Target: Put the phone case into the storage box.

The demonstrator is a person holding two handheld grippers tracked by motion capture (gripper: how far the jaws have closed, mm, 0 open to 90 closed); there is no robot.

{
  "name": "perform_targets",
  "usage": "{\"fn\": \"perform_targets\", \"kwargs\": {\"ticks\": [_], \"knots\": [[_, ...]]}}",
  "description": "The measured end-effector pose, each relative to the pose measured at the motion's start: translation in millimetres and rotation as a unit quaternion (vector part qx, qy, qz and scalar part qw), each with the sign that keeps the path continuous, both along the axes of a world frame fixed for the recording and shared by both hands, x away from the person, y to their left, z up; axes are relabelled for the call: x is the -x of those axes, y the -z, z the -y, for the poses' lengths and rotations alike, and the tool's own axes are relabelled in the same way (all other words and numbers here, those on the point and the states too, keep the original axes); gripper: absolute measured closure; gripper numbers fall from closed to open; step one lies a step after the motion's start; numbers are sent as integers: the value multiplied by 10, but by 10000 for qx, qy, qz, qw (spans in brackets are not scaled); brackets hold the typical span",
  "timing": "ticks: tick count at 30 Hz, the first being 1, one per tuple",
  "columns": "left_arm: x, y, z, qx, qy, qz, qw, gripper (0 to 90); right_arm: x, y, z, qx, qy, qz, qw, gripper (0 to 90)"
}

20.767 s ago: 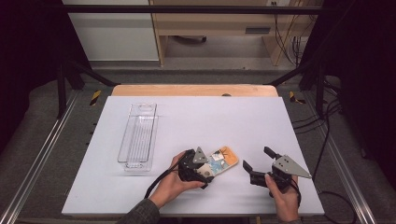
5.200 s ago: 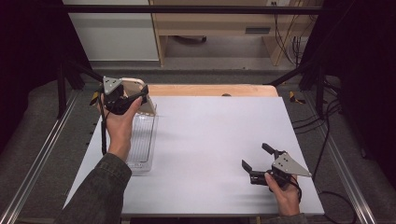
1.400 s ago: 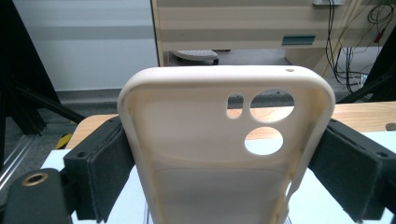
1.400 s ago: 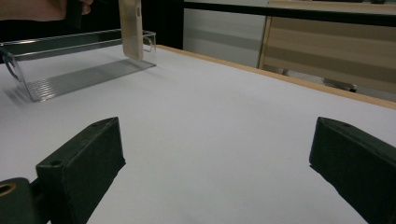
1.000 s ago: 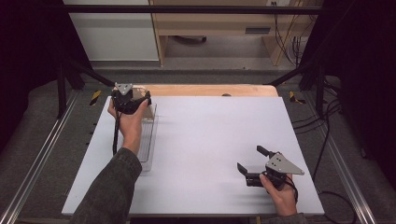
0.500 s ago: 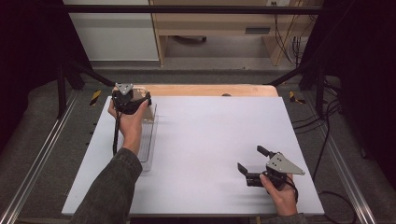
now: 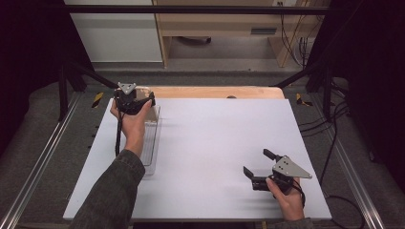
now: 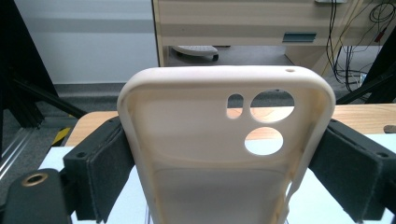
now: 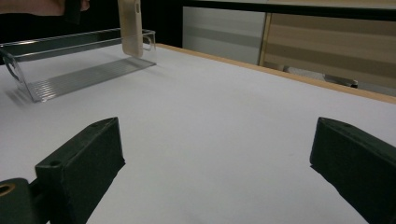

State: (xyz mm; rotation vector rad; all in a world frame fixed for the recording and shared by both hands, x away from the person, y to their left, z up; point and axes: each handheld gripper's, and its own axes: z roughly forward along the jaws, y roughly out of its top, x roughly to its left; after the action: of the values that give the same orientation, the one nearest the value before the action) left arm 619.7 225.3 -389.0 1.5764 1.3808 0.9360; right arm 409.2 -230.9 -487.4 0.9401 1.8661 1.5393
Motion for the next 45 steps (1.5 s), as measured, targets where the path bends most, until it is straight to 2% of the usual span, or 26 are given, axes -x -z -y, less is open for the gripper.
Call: {"fn": "perform_targets", "kwargs": {"ticks": [6, 13, 15, 26, 36, 45], "knots": [[-30, 40, 14, -101, 22, -54, 9999, 107, -3, 3, -7, 27, 1, 4, 10000, 25], [-17, 30, 15, -89, 11, -81, 9999, 106, 1, 2, -8, 23, -13, -10, 10000, 25], [-14, 30, 18, -22, 28, -97, 9999, 106, 2, 2, -9, 33, -17, -9, 10000, 25], [-32, 69, 48, -126, 31, -205, 9997, 106, 2, 0, -2, -3, -6, -23, 10000, 31], [-44, 87, 56, -167, -102, -319, 9993, 106, -4, -1, 2, -64, -10, -42, 10000, 26], [-68, 116, 62, -187, -66, -238, 9995, 101, -2, 2, -5, -24, -32, -48, 10000, 24]]}}
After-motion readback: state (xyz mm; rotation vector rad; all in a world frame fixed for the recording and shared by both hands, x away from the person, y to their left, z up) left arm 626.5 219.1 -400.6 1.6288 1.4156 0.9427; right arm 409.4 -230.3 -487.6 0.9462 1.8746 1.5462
